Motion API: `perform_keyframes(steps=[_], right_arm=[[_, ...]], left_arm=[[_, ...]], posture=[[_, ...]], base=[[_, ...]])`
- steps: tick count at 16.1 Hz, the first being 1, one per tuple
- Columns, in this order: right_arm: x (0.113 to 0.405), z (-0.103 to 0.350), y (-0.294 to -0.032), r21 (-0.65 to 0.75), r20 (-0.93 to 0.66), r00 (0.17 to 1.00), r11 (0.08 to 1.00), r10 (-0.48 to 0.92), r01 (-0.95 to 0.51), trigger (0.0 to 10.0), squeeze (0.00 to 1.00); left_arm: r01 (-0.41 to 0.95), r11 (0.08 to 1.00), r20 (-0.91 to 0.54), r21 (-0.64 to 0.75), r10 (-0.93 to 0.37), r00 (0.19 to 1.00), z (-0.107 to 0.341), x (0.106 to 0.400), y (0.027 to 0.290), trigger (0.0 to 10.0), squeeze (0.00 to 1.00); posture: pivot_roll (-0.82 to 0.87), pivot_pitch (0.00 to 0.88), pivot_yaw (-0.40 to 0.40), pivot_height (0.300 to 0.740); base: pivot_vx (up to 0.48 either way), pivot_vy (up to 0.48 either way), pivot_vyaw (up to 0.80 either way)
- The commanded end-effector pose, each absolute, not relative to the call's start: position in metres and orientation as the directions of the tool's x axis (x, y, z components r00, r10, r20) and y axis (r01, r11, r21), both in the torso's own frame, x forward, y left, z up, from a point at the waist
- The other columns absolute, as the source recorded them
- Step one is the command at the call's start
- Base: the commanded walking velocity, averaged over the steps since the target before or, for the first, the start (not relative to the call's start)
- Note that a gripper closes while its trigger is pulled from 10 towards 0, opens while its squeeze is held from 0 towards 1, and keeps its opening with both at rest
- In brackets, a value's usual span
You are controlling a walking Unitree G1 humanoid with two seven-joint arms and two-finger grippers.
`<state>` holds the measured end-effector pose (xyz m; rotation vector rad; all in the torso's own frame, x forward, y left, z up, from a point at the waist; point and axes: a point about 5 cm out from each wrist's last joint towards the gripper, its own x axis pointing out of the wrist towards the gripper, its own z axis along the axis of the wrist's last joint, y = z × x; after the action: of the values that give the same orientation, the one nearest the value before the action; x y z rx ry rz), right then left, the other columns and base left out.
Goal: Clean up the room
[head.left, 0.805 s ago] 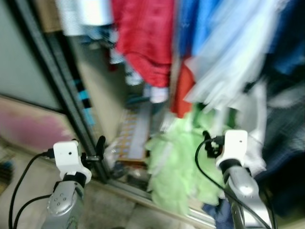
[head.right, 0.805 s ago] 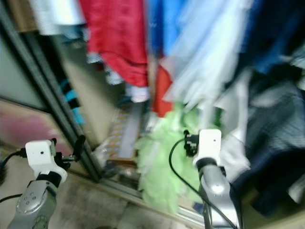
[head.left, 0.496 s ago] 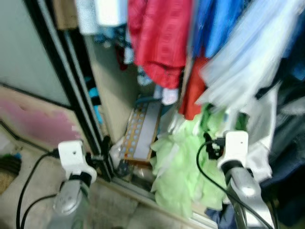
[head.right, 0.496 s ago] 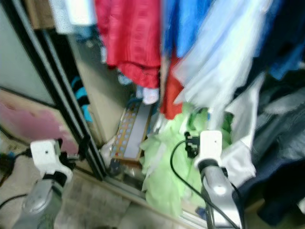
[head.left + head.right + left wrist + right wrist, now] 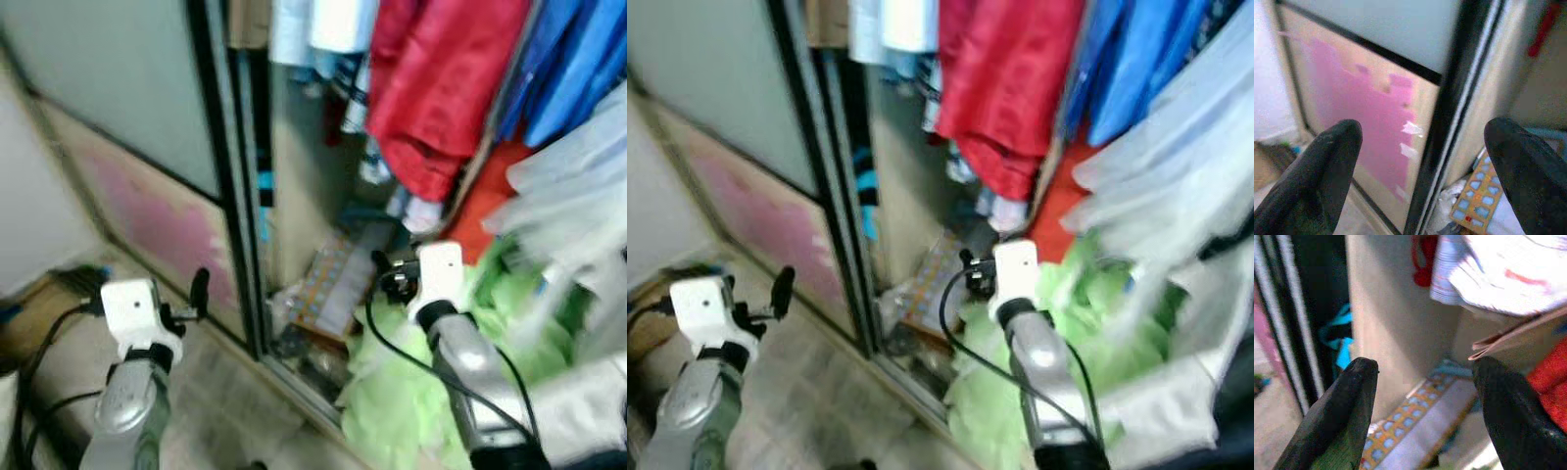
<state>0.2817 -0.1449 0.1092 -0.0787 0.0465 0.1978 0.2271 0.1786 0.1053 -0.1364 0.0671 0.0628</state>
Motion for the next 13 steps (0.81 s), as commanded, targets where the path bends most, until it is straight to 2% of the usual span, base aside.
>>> perform_keyframes(steps=[1, 4, 7, 8, 10, 13], right_arm=[[0.281, 0.106, -0.15, -0.044, -0.072, 0.983, 0.984, 0.171, -0.174, 10.0, 0.0], [0.27, 0.107, -0.159, -0.029, -0.084, 0.987, 0.99, 0.137, -0.14, 10.0, 0.0], [0.245, 0.097, -0.175, -0.035, -0.129, 0.987, 0.994, 0.095, -0.1, 10.0, 0.0], [0.247, 0.093, -0.178, -0.021, -0.142, 0.987, 0.997, 0.072, -0.075, 10.0, 0.0], [0.254, 0.09, -0.177, -0.088, -0.13, 0.991, 0.995, 0.036, -0.047, 10.0, 0.0], [0.249, 0.089, -0.173, -0.068, -0.128, 0.992, 0.997, 0.01, -0.019, 10.0, 0.0]], left_arm=[[-0.083, 0.988, -0.087, -0.129, 0.072, 0.994, 0.104, 0.225, 0.18, 10.0, 0.0], [-0.075, 0.991, -0.096, -0.114, 0.064, 0.993, 0.101, 0.22, 0.183, 10.0, 0.0], [-0.058, 0.994, -0.147, -0.097, 0.043, 0.988, 0.093, 0.206, 0.186, 10.0, 0.0], [-0.042, 0.995, -0.149, -0.093, 0.028, 0.989, 0.091, 0.208, 0.184, 10.0, 0.0], [0.025, 0.996, -0.116, -0.086, -0.035, 0.993, 0.097, 0.228, 0.176, 10.0, 0.0], [0.046, 0.997, -0.105, -0.061, -0.052, 0.993, 0.106, 0.235, 0.184, 10.0, 0.0]], posture=[[0.04, 0.0, -0.053, 0.74], [0.03, 0.0, -0.048, 0.74], [0.02, 0.0, -0.027, 0.74], [0.0, 0.0, -0.01, 0.74], [-0.02, 0.0, -0.01, 0.74], [-0.04, 0.0, 0.031, 0.74]], base=[[0.0, 0.0, 0.8], [0.0, 0.0, 0.8], [0.0, 0.0, 0.0], [0.0, 0.0, 0.0], [0.0, 0.0, 0.0], [0.0, 0.0, 0.0]])
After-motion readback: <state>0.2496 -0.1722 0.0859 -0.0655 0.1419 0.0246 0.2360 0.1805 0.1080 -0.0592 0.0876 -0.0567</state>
